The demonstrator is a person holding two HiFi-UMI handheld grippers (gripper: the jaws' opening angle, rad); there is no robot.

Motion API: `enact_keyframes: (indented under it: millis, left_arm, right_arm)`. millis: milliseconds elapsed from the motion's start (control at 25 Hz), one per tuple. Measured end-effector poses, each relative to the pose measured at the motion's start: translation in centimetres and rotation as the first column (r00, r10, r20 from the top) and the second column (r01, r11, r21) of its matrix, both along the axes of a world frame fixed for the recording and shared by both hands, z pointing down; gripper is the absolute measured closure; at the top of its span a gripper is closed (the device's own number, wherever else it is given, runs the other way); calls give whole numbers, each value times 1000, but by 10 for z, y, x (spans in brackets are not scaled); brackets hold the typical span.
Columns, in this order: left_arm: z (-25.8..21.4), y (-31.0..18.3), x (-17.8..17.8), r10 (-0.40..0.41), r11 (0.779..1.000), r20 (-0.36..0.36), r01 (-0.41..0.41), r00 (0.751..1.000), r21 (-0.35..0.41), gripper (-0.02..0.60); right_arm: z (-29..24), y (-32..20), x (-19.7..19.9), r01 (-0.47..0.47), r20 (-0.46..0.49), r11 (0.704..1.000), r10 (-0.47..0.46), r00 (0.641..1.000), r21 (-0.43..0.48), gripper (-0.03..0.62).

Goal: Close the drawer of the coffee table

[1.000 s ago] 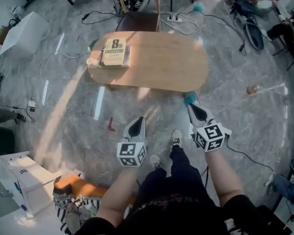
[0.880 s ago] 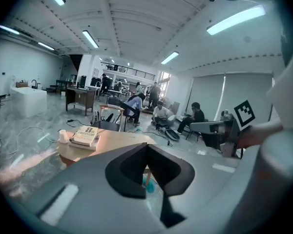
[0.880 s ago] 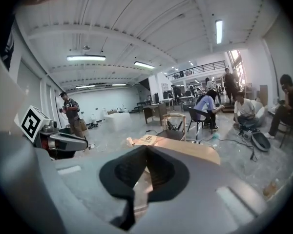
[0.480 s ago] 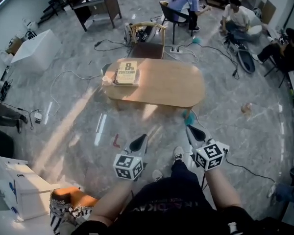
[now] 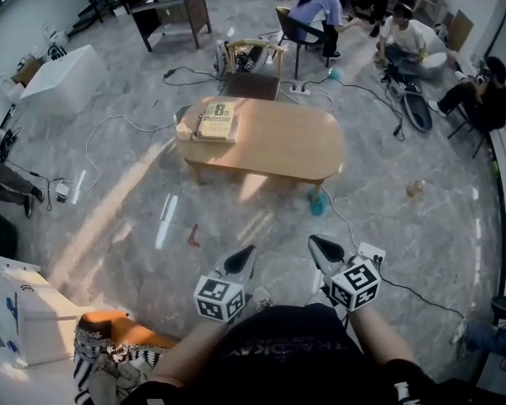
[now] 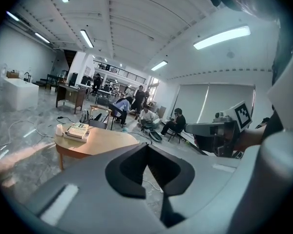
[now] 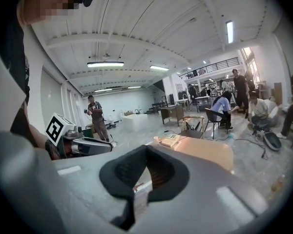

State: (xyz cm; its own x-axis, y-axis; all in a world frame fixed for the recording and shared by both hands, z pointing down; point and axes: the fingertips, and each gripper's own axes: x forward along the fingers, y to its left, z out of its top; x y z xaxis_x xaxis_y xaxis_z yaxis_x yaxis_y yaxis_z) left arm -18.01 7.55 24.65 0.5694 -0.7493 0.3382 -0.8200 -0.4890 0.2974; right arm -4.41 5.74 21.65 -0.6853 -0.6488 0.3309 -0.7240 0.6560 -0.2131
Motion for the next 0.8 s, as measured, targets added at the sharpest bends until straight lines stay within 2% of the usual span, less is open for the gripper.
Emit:
enact_keyframes:
  millis: [240, 560, 800]
  left_arm:
    - [-2, 28, 45, 12, 1000, -2, -12, 1000, -1, 577]
    - [-9, 69, 142, 29, 999, -46, -30, 999, -27, 576]
    - [4, 105, 206, 60, 996, -50, -63, 997, -63, 575]
  right_arm:
    - [5, 34, 21, 91, 11, 995, -91, 996, -30, 592]
    - [-6, 83, 91, 176, 48, 984, -175, 983, -16, 592]
    - [14, 121, 133, 230, 101, 969, -221, 970, -89, 592]
